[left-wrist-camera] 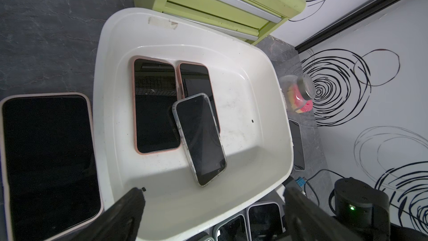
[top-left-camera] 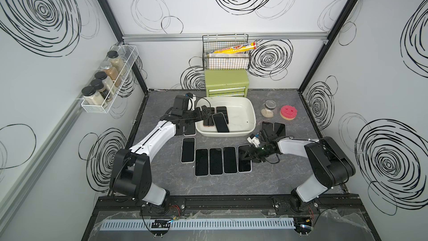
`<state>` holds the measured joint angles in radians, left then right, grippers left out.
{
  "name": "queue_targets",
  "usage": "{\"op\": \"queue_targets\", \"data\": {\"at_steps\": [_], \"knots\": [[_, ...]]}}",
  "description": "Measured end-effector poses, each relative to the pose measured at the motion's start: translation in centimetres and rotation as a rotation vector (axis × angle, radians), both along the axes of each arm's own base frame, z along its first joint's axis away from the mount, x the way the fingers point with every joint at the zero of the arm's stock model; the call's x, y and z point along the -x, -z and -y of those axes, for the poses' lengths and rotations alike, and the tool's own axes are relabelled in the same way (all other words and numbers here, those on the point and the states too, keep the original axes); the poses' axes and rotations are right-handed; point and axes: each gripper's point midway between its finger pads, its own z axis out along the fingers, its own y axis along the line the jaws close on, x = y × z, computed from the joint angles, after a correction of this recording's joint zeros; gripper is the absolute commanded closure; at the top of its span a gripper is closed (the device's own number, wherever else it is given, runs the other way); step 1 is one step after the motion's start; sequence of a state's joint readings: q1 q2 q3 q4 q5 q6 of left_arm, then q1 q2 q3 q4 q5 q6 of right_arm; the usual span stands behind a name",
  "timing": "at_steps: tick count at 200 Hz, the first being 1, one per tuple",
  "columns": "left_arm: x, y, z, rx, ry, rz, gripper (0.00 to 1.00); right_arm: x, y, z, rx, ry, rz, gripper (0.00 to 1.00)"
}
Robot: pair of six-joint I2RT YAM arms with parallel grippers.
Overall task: Take the phone out of the storage box
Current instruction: Place the phone at the center of the board.
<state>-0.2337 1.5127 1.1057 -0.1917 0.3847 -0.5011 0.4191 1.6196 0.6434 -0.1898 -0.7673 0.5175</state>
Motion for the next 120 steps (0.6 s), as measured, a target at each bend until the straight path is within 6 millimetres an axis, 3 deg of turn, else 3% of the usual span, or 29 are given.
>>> {"op": "queue_targets", "data": {"at_steps": [67, 120], "knots": [[0.2, 0.1, 0.5, -0.013, 0.014, 0.006, 0.01, -0.1, -0.9, -0.4, 0.017, -0.043, 0.019, 0.32], [0.5, 0.4, 1.6, -0.046, 0.017, 0.012, 0.01, -0.8, -1.3, 1.9, 0.192, -0.01, 0.038, 0.11]]}}
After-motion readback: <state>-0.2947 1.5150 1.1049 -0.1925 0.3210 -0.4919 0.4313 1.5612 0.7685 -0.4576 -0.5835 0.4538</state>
